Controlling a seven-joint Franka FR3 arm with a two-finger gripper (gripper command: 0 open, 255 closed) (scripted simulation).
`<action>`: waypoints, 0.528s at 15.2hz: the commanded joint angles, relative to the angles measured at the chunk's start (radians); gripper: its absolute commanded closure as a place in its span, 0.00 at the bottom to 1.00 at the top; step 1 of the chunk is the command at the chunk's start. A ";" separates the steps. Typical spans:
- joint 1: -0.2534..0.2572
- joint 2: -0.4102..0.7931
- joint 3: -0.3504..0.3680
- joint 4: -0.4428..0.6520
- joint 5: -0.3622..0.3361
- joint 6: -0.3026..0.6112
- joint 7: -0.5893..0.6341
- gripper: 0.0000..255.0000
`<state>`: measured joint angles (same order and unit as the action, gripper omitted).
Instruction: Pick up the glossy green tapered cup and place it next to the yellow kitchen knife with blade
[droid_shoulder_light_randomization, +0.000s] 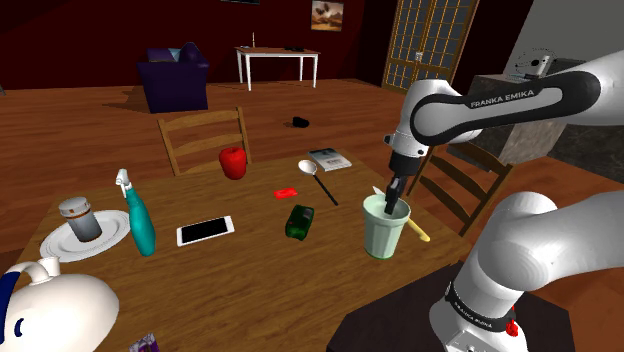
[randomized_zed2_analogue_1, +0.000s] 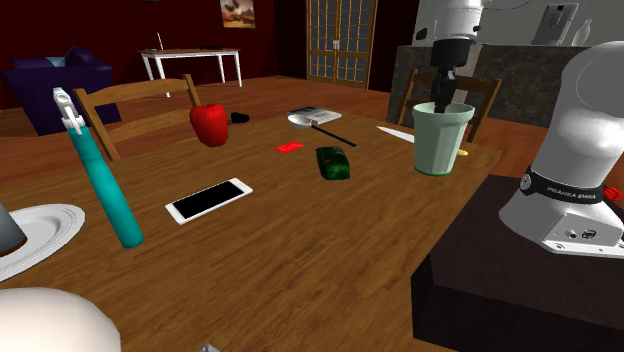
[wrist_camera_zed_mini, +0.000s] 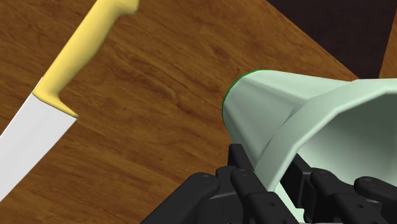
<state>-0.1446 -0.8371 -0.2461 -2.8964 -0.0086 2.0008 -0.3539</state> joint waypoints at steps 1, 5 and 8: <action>0.000 0.000 0.000 0.000 0.000 0.001 0.000 1.00; 0.000 0.000 0.000 0.000 0.000 0.000 0.000 0.00; 0.000 0.000 0.000 0.000 0.000 0.001 0.000 0.00</action>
<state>-0.1446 -0.8372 -0.2462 -2.8962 -0.0086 2.0013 -0.3540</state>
